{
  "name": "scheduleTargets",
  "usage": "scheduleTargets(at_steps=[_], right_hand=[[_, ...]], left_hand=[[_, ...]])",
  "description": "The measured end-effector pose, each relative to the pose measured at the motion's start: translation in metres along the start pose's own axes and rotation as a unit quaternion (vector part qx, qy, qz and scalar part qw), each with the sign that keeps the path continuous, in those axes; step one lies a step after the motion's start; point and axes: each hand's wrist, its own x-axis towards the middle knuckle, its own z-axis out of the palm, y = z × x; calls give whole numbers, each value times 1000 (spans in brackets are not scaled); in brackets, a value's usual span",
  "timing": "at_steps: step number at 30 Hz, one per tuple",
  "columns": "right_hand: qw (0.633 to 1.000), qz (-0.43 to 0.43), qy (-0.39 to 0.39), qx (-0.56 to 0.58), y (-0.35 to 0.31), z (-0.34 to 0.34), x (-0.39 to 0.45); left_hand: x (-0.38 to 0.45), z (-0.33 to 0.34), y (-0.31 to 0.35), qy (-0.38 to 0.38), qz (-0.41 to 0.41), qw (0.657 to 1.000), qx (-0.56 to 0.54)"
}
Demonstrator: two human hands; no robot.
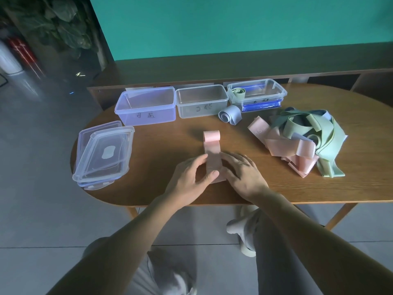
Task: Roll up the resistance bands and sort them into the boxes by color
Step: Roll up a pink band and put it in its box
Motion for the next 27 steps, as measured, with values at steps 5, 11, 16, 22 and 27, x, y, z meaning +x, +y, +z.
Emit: scheduleTargets(at_steps=[5, 11, 16, 22, 27], right_hand=[[1000, -8, -4, -18, -2, 0, 0], [999, -28, -7, -28, -2, -2, 2], [1000, -1, -3, -15, 0, -3, 18], [1000, -19, 4, -15, 5, -4, 49], [1000, -19, -8, -13, 11, -4, 78]], left_hand=[[1, 3, 2, 26, 6, 997, 69], [2, 7, -3, 43, 6, 996, 76], [13, 8, -5, 83, -10, 995, 53], [58, 8, -14, 79, 17, 995, 65], [98, 6, -22, 67, 8, 994, 81]])
